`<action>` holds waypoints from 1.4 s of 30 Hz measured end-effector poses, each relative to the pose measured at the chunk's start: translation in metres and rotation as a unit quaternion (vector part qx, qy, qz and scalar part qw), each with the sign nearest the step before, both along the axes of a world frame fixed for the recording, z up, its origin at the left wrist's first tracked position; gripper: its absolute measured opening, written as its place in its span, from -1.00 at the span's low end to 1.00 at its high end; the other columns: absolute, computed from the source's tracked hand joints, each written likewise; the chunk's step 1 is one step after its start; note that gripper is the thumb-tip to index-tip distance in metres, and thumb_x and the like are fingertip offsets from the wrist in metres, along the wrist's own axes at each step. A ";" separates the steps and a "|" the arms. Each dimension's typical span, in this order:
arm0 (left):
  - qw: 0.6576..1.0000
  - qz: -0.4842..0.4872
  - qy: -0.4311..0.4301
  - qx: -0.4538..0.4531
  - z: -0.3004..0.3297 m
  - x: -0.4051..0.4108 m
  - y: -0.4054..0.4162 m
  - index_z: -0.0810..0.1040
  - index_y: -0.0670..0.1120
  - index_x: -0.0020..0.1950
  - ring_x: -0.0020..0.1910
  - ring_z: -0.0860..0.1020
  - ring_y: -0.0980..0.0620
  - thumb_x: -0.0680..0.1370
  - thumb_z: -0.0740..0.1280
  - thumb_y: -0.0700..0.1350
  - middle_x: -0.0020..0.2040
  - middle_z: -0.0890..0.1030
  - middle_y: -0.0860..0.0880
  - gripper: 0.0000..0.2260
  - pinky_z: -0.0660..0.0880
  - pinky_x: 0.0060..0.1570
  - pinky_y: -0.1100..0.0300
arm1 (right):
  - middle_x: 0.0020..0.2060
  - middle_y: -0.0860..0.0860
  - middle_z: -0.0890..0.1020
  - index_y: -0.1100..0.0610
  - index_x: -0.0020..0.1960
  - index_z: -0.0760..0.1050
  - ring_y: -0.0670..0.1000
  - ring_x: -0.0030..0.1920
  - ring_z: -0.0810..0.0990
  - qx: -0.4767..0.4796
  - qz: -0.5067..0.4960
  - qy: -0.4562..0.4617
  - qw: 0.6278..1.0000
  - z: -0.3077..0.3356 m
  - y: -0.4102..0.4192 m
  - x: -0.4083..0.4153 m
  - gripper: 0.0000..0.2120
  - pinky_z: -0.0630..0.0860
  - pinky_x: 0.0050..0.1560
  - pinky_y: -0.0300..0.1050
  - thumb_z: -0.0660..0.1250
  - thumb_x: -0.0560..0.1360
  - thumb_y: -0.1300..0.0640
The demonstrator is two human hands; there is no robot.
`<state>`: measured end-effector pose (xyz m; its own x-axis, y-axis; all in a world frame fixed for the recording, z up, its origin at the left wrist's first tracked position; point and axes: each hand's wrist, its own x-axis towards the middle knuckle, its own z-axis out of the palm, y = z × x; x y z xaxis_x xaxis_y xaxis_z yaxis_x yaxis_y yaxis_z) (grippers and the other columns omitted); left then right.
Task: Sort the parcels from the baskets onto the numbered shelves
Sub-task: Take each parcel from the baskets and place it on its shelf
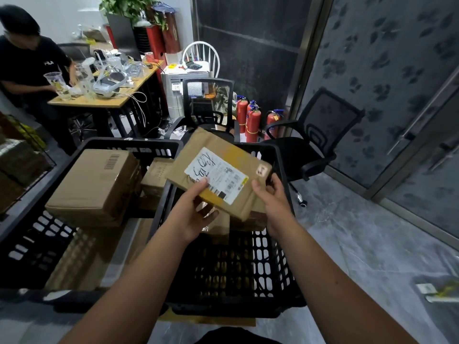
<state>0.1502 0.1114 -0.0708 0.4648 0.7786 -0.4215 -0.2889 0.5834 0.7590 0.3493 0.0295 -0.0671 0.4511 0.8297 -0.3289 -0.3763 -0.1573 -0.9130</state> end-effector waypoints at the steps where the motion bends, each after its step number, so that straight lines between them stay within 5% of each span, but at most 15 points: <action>1: 1.000 0.008 -0.015 -0.014 0.001 0.005 -0.004 0.61 0.08 0.40 0.32 0.60 -0.08 0.49 0.51 0.16 0.31 0.68 0.00 -0.50 0.51 0.31 -0.11 | 0.50 0.03 0.48 -0.26 0.61 0.16 0.12 0.34 0.61 -0.002 0.004 0.029 1.000 -0.001 -0.001 -0.005 0.20 0.57 0.30 0.34 0.69 0.11 -0.33; 3: 0.997 0.033 -0.053 -0.044 0.002 0.014 -0.014 0.63 0.03 0.38 0.28 0.59 -0.08 0.47 0.52 0.14 0.26 0.70 -0.01 -0.51 0.50 0.34 -0.11 | 0.39 0.01 0.60 -0.17 0.60 0.18 0.13 0.27 0.65 -0.006 0.027 0.073 0.997 -0.005 -0.002 -0.016 0.10 0.62 0.17 0.31 0.64 0.20 -0.27; 6: 0.992 0.058 -0.086 -0.072 0.004 0.028 -0.030 0.65 0.01 0.33 0.21 0.61 -0.07 0.49 0.50 0.07 0.16 0.72 -0.03 -0.59 0.49 0.38 -0.09 | 0.31 0.00 0.66 -0.14 0.64 0.15 0.17 0.29 0.63 0.004 0.040 0.129 0.991 -0.010 0.001 -0.028 0.25 0.57 0.22 0.29 0.70 0.12 -0.32; 10: 0.986 0.073 -0.110 -0.101 0.001 0.034 -0.042 0.65 -0.03 0.28 0.14 0.61 -0.08 0.42 0.53 0.01 0.12 0.71 -0.08 -0.57 0.50 0.38 -0.06 | 0.29 0.16 0.65 -0.10 0.66 0.05 0.21 0.20 0.68 0.061 -0.064 0.240 0.967 -0.015 0.008 -0.026 0.15 0.61 0.26 0.22 0.65 0.26 0.01; 16: 0.991 0.061 -0.038 -0.110 -0.003 0.024 -0.042 0.62 -0.01 0.34 0.21 0.60 -0.13 0.38 0.56 0.13 0.19 0.66 -0.12 -0.44 0.53 0.28 -0.09 | 0.23 0.16 0.70 -0.04 0.66 0.11 0.18 0.13 0.74 0.005 -0.028 0.215 0.976 -0.026 0.011 -0.040 0.36 0.61 0.27 0.19 0.80 0.03 -0.07; 18: 0.992 0.065 -0.003 -0.106 -0.007 0.016 -0.036 0.57 0.01 0.40 0.30 0.56 -0.20 0.33 0.61 0.17 0.31 0.60 -0.14 -0.32 0.55 0.25 -0.16 | 0.21 0.11 0.71 0.01 0.56 0.34 0.12 0.13 0.74 -0.015 -0.032 0.175 0.984 -0.026 0.010 -0.033 0.06 0.62 0.26 0.13 0.72 0.18 -0.17; 21: 0.992 0.083 0.048 -0.087 -0.005 -0.002 -0.026 0.37 0.02 0.57 0.14 0.71 -0.17 0.17 0.74 0.16 0.25 0.68 -0.13 0.04 0.67 -0.02 -0.14 | 0.19 0.13 0.72 0.05 0.40 0.54 0.15 0.16 0.72 -0.008 -0.033 0.156 0.987 -0.026 0.007 -0.015 -0.35 0.61 0.28 0.12 0.58 0.39 -0.17; 25: 0.994 0.055 0.091 -0.024 0.007 -0.016 -0.017 0.43 -0.03 0.39 0.18 0.61 -0.13 0.43 0.59 -0.01 0.20 0.61 -0.07 -0.40 0.60 -0.01 -0.06 | 0.14 0.12 0.73 0.03 0.29 0.61 0.14 0.14 0.68 -0.020 -0.046 0.157 0.986 -0.014 0.002 0.001 -0.59 0.63 0.14 0.11 0.42 0.55 -0.18; 29: 0.992 -0.018 0.126 0.014 0.010 -0.025 -0.010 0.45 0.12 0.44 0.26 0.60 -0.18 0.28 0.67 0.04 0.28 0.66 -0.05 -0.23 0.54 0.25 -0.18 | 0.14 0.12 0.74 0.04 0.29 0.64 0.25 0.21 0.67 -0.064 -0.001 0.140 0.988 -0.012 0.002 0.001 -0.43 0.58 0.16 0.21 0.37 0.50 -0.35; 34: 0.988 -0.053 0.140 0.030 -0.004 -0.023 -0.022 0.63 0.07 0.32 0.22 0.64 -0.12 0.44 0.53 0.13 0.21 0.72 -0.03 -0.54 0.55 0.22 -0.14 | 0.20 0.04 0.73 -0.14 0.45 0.51 0.21 0.23 0.67 -0.071 0.023 0.088 0.993 -0.010 0.002 -0.001 -0.22 0.66 -0.06 0.12 0.40 0.36 -0.52; 38: 0.995 0.011 0.101 0.016 -0.015 -0.015 -0.027 0.55 0.13 0.43 0.31 0.61 -0.14 0.43 0.57 0.20 0.30 0.68 -0.01 -0.41 0.61 0.12 -0.12 | 0.45 0.03 0.55 -0.23 0.62 0.22 0.19 0.31 0.62 -0.061 0.051 0.064 0.995 -0.016 -0.005 -0.009 0.16 0.59 0.26 0.32 0.65 0.14 -0.40; 42: 0.993 0.084 0.076 0.020 -0.020 -0.005 -0.029 0.38 0.18 0.53 0.25 0.64 -0.13 0.46 0.58 0.11 0.32 0.64 -0.04 -0.32 0.62 0.19 -0.17 | 0.46 -0.05 0.51 -0.33 0.60 0.21 0.16 0.30 0.60 -0.058 0.103 0.030 0.993 -0.015 -0.012 -0.018 -0.07 0.60 0.24 0.32 0.53 0.32 -0.37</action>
